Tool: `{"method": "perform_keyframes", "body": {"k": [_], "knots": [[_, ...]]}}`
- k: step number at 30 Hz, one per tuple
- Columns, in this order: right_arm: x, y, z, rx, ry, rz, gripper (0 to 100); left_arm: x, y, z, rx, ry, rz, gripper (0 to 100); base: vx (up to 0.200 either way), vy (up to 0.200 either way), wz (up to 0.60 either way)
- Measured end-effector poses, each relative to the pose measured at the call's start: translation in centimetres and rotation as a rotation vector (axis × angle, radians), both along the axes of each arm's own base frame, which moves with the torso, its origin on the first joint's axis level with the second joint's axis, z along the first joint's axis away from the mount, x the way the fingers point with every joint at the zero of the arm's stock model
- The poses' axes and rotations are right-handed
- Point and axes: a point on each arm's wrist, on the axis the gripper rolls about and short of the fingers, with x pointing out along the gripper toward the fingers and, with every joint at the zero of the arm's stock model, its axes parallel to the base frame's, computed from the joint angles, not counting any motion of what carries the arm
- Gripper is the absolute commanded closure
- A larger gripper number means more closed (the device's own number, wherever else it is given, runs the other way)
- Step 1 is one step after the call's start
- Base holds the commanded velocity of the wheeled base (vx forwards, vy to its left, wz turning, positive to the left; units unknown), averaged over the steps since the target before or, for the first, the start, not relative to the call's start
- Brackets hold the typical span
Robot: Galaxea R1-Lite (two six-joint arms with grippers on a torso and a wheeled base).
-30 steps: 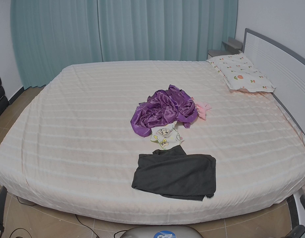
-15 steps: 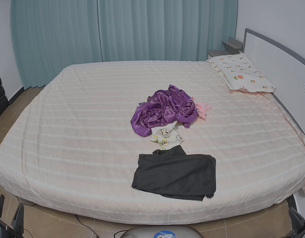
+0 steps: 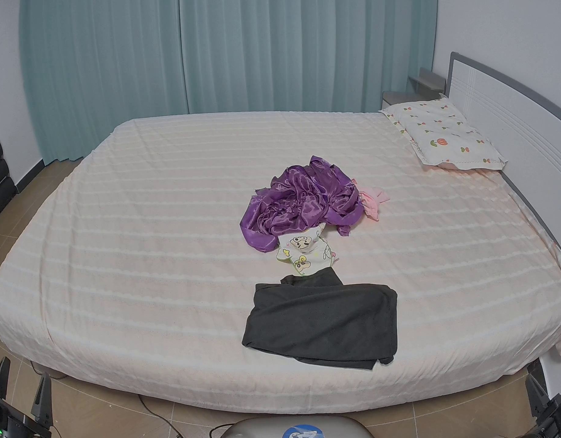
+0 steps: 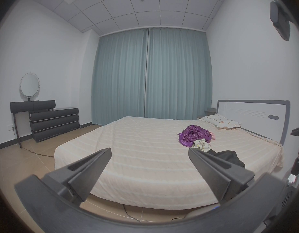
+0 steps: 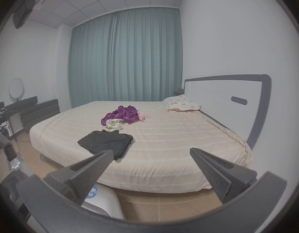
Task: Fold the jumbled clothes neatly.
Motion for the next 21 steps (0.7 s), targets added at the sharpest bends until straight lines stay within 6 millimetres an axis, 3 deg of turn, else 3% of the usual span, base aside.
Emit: {"method": "perform_keyframes", "body": {"k": [6,13,21], "knots": [[-0.06,0.25,0.0,0.016,-0.031,0.047,0,0.01,0.04,-0.04,0.009,0.002,0.019,0,0.0,0.0,0.0],[0.03,0.64,0.34,-0.016,-0.215,0.124,0,0.01,0.04,-0.05,0.032,0.006,0.02,0,0.0,0.0,0.0],[0.04,0.67,-0.11,-0.07,-0.223,0.114,0,0.07,-0.03,0.5,-0.052,-0.076,-0.014,0,0.0,0.0,0.0]]}}
